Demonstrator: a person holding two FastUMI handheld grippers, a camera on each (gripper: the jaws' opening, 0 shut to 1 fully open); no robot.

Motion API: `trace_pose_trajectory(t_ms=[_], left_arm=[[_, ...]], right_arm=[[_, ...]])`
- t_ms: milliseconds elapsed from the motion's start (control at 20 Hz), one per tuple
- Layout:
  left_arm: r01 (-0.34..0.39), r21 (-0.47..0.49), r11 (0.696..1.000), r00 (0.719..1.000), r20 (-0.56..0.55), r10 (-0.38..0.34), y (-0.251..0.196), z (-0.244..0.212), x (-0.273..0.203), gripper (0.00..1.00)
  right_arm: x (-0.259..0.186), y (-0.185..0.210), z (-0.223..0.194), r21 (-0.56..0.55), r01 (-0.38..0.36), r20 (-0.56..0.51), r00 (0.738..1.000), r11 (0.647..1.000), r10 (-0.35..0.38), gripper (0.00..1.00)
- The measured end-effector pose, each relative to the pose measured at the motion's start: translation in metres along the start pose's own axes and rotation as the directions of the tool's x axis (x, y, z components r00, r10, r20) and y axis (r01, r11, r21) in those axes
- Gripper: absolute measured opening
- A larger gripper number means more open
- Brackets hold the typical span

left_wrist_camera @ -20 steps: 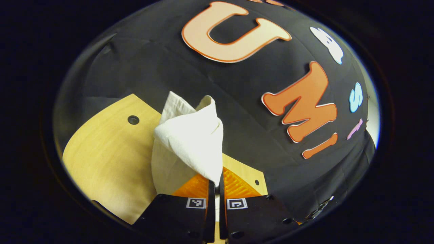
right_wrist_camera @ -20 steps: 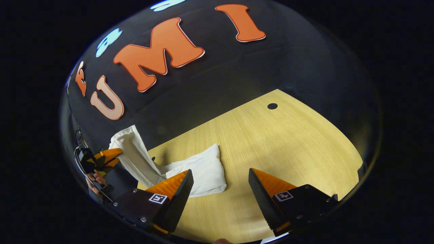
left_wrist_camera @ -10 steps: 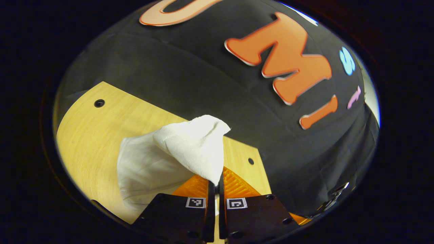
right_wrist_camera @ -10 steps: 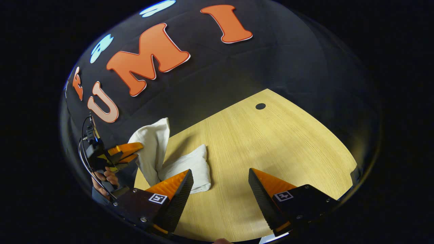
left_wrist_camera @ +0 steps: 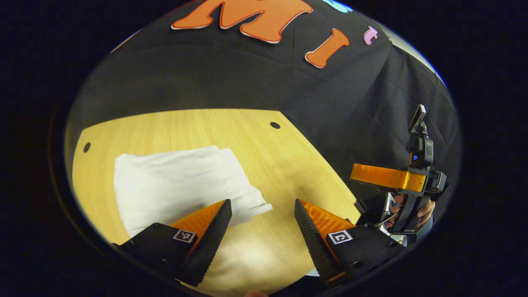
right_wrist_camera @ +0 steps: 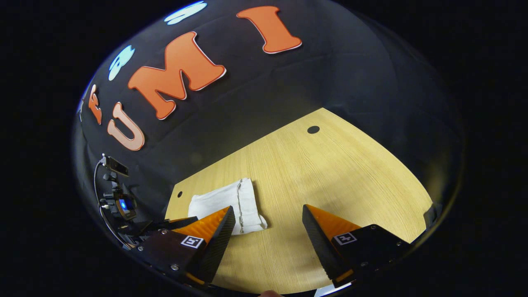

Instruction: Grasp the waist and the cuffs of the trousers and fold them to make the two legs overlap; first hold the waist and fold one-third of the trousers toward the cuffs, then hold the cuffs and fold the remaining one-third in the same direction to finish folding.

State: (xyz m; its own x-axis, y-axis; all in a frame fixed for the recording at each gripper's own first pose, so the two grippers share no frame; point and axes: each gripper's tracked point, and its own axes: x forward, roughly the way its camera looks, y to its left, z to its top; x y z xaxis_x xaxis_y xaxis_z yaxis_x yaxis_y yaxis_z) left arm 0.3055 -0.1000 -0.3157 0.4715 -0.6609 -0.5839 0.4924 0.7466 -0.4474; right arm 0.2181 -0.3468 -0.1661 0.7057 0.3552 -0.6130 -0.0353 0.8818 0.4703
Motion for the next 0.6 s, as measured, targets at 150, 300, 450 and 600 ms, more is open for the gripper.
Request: trace_pose_trajectory(t_ms=[150, 300, 450, 600], left_arm=[[-0.132, 0.027, 0.991, 0.984, 0.128, 0.127, 0.033, 0.033, -0.045, 1.00], [-0.262, 0.031, 0.965, 0.935, 0.255, 0.246, 0.052, 0.059, -0.093, 1.00], [-0.364, 0.051, 0.930, 0.861, 0.400, 0.315, 0.051, 0.079, -0.143, 1.00], [-0.457, 0.064, 0.887, 0.775, 0.518, 0.362, 0.054, 0.083, -0.173, 0.99]], right_arm=[[-0.009, 0.019, 0.016, -0.067, -0.019, 0.070, 0.997, 0.998, 0.024, 0.98], [-0.008, 0.052, 0.026, -0.150, -0.050, 0.109, 0.992, 0.987, 0.067, 0.99], [-0.017, 0.091, 0.041, -0.231, -0.087, 0.175, 0.976, 0.969, 0.129, 0.99], [-0.035, 0.126, 0.057, -0.330, -0.057, 0.271, 0.950, 0.942, 0.153, 0.99]])
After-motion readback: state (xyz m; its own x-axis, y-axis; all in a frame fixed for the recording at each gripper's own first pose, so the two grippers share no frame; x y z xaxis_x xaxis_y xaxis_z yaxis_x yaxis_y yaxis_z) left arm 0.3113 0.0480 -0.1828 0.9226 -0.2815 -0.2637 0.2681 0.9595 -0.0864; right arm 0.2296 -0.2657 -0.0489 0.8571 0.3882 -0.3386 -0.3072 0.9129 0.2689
